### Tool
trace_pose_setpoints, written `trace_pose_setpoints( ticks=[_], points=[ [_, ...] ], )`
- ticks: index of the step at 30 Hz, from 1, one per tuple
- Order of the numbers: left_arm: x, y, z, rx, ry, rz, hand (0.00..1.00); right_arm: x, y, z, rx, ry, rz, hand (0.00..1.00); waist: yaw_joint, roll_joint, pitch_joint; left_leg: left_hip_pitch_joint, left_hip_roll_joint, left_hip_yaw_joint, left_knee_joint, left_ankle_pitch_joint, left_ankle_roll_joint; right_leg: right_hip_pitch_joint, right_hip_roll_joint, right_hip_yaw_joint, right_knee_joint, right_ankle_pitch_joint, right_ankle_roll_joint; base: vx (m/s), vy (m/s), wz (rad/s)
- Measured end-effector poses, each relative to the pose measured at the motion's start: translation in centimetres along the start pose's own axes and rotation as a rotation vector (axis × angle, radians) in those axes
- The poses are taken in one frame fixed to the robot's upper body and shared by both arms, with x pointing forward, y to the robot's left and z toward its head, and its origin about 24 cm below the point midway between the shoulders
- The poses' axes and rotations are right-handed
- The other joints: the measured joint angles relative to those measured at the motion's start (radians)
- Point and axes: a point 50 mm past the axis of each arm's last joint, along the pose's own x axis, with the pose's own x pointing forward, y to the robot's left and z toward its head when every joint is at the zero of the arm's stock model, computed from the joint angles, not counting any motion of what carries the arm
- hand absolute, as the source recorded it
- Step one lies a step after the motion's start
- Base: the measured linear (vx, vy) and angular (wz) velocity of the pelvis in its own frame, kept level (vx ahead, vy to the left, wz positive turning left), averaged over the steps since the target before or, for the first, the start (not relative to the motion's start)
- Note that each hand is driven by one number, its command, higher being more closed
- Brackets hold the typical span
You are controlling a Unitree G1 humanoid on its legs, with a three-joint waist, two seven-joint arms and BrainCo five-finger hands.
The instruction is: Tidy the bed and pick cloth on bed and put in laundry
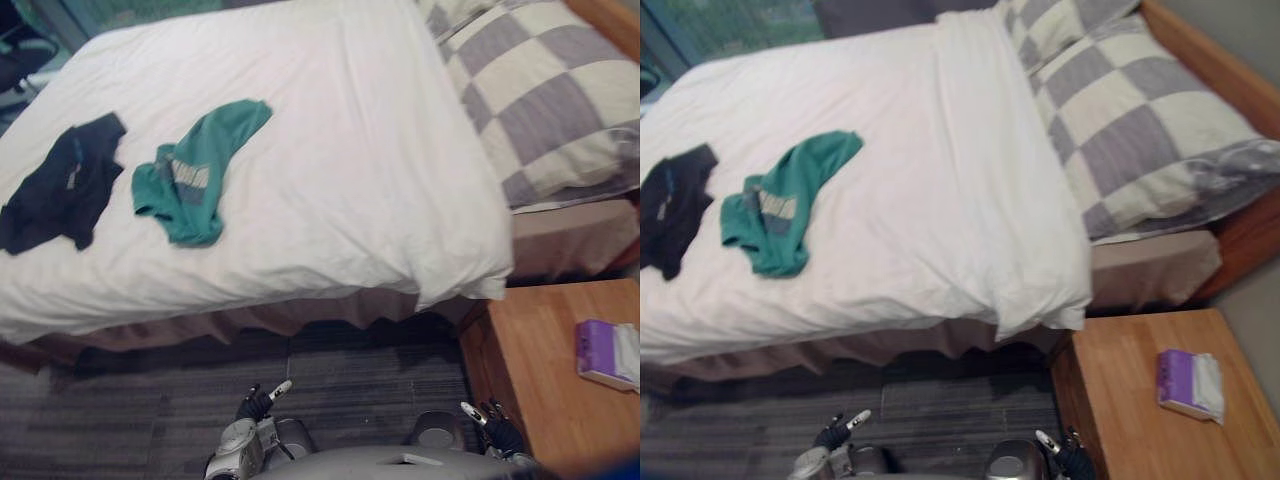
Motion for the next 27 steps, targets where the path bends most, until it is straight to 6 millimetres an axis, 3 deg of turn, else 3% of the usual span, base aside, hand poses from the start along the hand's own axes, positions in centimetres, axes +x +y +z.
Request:
trace_pose_setpoints(
  ticks=[1, 2, 3, 4, 5, 6, 7, 8, 9, 10, 11, 12, 13, 15, 17, 19, 21, 22, 25, 26, 27],
  points=[
    [-0.1, -0.3, -0.2, 0.029, -0.003, -0.031, 0.0, 0.1, -0.4, 0.6, -0.035, -0.022, 0.002, 0.0, 0.002, 0.013, -0.004, 0.01, -0.003, -0.004, 0.0, -0.023, -0.061, 0.022, -0.034, 0.002, -0.026, 0.024, 0.001, 0.12, 0.765, 0.04],
    [0.2, 0.1, 0.9, 0.071, -0.03, -0.043, 0.0, 0.3, 0.4, 0.3, -0.015, -0.016, 0.009, 0.0, 0.012, -0.027, 0.01, 0.001, -0.061, 0.009, 0.089, -0.069, -0.149, 0.048, -0.102, 0.014, -0.046, 0.115, -0.002, 0.1, 0.792, -0.04],
    [0.3, 0.4, 1.1, 0.077, -0.027, -0.04, 0.0, 0.3, 0.9, 0.0, -0.016, -0.007, 0.022, 0.0, 0.019, -0.024, 0.011, -0.006, -0.067, 0.008, 0.123, -0.093, -0.159, 0.042, -0.106, 0.011, -0.051, 0.203, -0.017, 0.03, 0.654, -0.16],
    [0.3, 0.9, 0.8, 0.085, -0.003, -0.033, 0.0, 0.3, 1.6, -0.5, -0.023, 0.004, 0.036, 0.0, 0.029, -0.013, 0.004, -0.013, -0.067, 0.021, 0.149, -0.116, -0.143, 0.022, -0.103, -0.019, -0.061, 0.344, -0.091, 0.05, 0.759, -0.35],
    [0.1, 1.6, 0.1, 0.098, 0.027, -0.02, 0.0, 0.3, 2.0, -0.3, -0.015, -0.024, 0.036, 0.0, 0.044, 0.002, -0.007, 0.006, -0.069, 0.069, 0.134, -0.127, -0.098, -0.018, -0.121, -0.113, -0.036, 0.46, -0.237, 0.12, 0.817, -0.49],
    [-0.1, 2.0, -0.2, 0.113, 0.027, -0.009, 0.0, 0.5, 2.2, 0.2, -0.061, -0.043, 0.069, 0.0, 0.051, -0.01, -0.008, 0.041, -0.088, 0.104, 0.09, -0.115, -0.068, -0.076, -0.123, -0.22, 0.118, 0.371, -0.304, 0.15, 0.758, -0.43],
    [-0.1, 1.9, -0.1, 0.124, 0.02, -0.012, 0.0, 0.5, 2.4, 0.2, -0.094, -0.046, 0.092, 0.0, 0.055, -0.011, -0.009, 0.065, -0.094, 0.12, 0.051, -0.101, -0.05, -0.085, -0.097, -0.255, 0.168, 0.32, -0.271, 0.15, 0.479, -0.32],
    [-0.1, 1.9, -0.1, 0.165, 0.009, -0.024, 0.0, 0.5, 3.4, 0.3, -0.158, -0.058, 0.167, 0.0, 0.054, -0.008, -0.011, 0.113, -0.108, 0.136, -0.046, -0.056, -0.034, -0.095, -0.005, -0.286, 0.211, 0.224, -0.188, 0.12, 0.412, -0.1],
    [-0.2, 1.6, -0.1, 0.209, 0.009, -0.045, 0.0, 0.5, 4.5, 0.8, -0.202, -0.096, 0.244, 0.0, 0.049, -0.004, -0.013, 0.144, -0.131, 0.144, -0.135, -0.006, -0.017, -0.093, 0.101, -0.302, 0.206, 0.158, -0.158, 0.11, 0.378, 0.09],
    [-0.1, 1.0, 0.3, 0.248, -0.005, -0.072, 0.0, 0.4, 5.2, 1.4, -0.232, -0.136, 0.291, 0.0, 0.041, -0.005, -0.013, 0.15, -0.158, 0.141, -0.191, 0.025, -0.003, -0.094, 0.174, -0.303, 0.188, 0.117, -0.142, 0.09, 0.304, 0.24],
    [0.0, 0.6, 0.6, 0.268, -0.015, -0.087, 0.0, 0.4, 5.6, 1.6, -0.248, -0.152, 0.315, 0.0, 0.037, -0.006, -0.014, 0.149, -0.174, 0.138, -0.212, 0.038, 0.007, -0.094, 0.211, -0.302, 0.169, 0.096, -0.136, 0.08, 0.22, 0.32],
    [0.3, -0.6, 1.3, 0.309, -0.037, -0.12, 0.0, 0.3, 6.4, 2.0, -0.274, -0.175, 0.364, 0.0, 0.037, -0.013, -0.017, 0.146, -0.215, 0.136, -0.233, 0.05, 0.018, -0.068, 0.281, -0.301, 0.074, 0.061, -0.15, 0.09, 0.219, 0.19],
    [0.3, -1.4, 1.2, 0.328, -0.024, -0.137, 0.0, 0.3, 7.0, 2.4, -0.293, -0.191, 0.397, 0.0, 0.041, -0.02, -0.023, 0.147, -0.249, 0.139, -0.232, 0.051, 0.019, -0.015, 0.291, -0.295, -0.035, 0.046, -0.18, 0.07, 0.148, 0.14],
    [0.5, -3.2, 1.4, 0.366, -0.01, -0.18, 0.0, 0.3, 7.8, 2.2, -0.299, -0.178, 0.426, 0.0, 0.034, -0.003, -0.021, 0.145, -0.282, 0.127, -0.222, 0.05, 0.021, 0.024, 0.277, -0.242, -0.093, 0.042, -0.188, 0.06, 0.118, 0.29],
    [0.6, -4.1, 1.4, 0.418, -0.002, -0.2, 0.0, 0.3, 8.6, 1.5, -0.308, -0.143, 0.457, 0.0, 0.035, -0.005, -0.019, 0.115, -0.293, 0.121, -0.128, 0.017, 0.022, 0.049, 0.259, -0.252, -0.093, 0.024, -0.198, 0.03, 0.064, 0.29],
    [0.5, -4.3, 1.3, 0.447, -0.008, -0.207, 0.0, 0.7, 9.2, 2.2, -0.339, -0.141, 0.468, 0.0, 0.035, 0.0, -0.005, 0.003, -0.263, 0.131, 0.128, -0.021, 0.004, 0.065, 0.25, -0.271, -0.069, -0.006, -0.194, 0.0, 0.033, 0.25],
    [0.4, -4.6, 1.8, 0.442, -0.043, -0.217, 0.0, 0.9, 8.6, 2.1, -0.354, -0.12, 0.401, 0.0, 0.033, 0.008, 0.008, -0.062, -0.216, 0.179, 0.285, -0.017, 0.0, 0.071, 0.229, -0.3, -0.025, -0.027, -0.198, -0.02, 0.103, 0.27],
    [0.3, -4.7, 1.8, 0.461, -0.058, -0.228, 0.0, 1.1, 7.9, 1.9, -0.339, -0.093, 0.34, 0.0, 0.034, 0.017, 0.015, -0.067, -0.186, 0.238, 0.336, -0.036, 0.024, 0.067, 0.212, -0.305, 0.008, -0.034, -0.195, -0.03, 0.187, 0.06],
    [0.1, -4.2, 1.0, 0.514, -0.049, -0.251, 0.0, 1.5, 6.1, 2.6, -0.25, -0.089, 0.224, 0.0, 0.019, 0.036, 0.012, -0.043, -0.123, 0.262, 0.299, -0.079, 0.033, 0.046, 0.161, -0.3, 0.063, -0.044, -0.179, 0.01, 0.265, -0.1],
    [-0.1, -3.9, 0.5, 0.519, -0.04, -0.258, 0.0, 1.5, 4.8, 2.8, -0.18, -0.09, 0.171, 0.0, -0.006, 0.032, 0.011, 0.001, -0.095, 0.21, 0.169, -0.067, 0.025, 0.029, 0.095, -0.289, 0.099, -0.044, -0.155, 0.02, 0.34, 0.05],
    [-0.1, -3.9, 0.5, 0.516, -0.042, -0.259, 0.0, 1.5, 4.4, 2.7, -0.168, -0.086, 0.155, 0.0, -0.009, 0.029, 0.012, 0.015, -0.088, 0.178, 0.12, -0.056, 0.025, 0.027, 0.07, -0.28, 0.105, -0.044, -0.136, 0.03, 0.469, 0.13]
  ],
)
